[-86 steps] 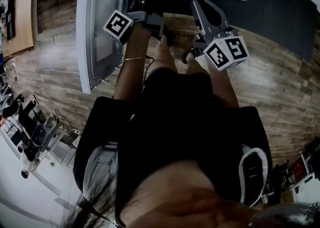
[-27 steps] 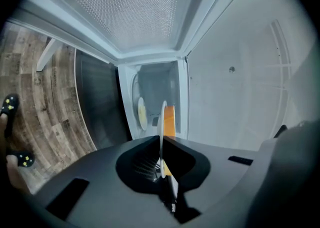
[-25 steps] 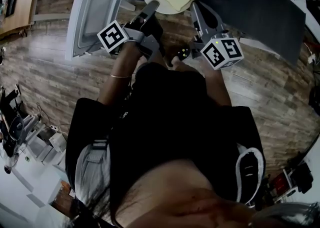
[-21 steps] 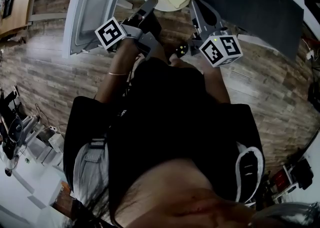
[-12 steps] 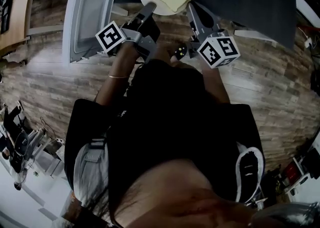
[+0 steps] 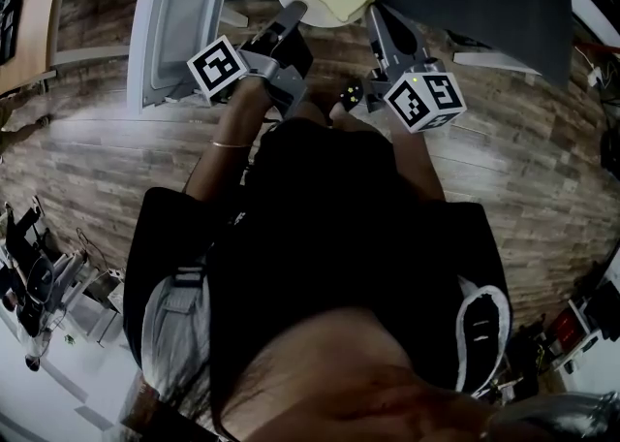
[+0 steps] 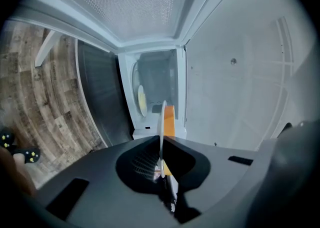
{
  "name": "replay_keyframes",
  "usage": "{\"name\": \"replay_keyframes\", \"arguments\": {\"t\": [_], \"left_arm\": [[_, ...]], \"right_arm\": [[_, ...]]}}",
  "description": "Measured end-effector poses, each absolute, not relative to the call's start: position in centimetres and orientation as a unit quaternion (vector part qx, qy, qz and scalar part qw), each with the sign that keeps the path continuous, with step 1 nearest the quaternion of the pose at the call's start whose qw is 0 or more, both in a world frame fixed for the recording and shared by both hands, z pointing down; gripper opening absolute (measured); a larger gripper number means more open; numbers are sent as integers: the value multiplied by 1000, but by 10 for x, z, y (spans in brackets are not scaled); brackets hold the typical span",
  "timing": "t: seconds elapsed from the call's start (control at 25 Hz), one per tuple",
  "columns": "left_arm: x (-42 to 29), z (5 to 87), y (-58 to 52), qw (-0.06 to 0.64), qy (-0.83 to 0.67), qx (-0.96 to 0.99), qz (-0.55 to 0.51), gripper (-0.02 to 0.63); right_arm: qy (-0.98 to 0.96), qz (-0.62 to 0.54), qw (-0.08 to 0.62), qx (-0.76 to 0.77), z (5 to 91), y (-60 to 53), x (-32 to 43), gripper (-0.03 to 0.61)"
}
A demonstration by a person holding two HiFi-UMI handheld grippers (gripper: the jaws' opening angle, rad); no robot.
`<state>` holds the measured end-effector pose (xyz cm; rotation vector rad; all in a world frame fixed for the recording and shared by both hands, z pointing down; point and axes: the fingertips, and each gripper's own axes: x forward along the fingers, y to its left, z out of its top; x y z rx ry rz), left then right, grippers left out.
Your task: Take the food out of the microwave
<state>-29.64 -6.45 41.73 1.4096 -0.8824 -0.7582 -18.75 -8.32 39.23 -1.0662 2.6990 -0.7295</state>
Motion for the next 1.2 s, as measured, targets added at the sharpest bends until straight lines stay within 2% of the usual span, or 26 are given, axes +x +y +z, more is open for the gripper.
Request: {"name": "replay_keyframes", "arguments": {"t": [1.2], "left_arm": [[-253,402,-45,658,-278,653,-252,12]], "right_arm": [[834,-228,104,-491,375,-36,-144,0]]}}
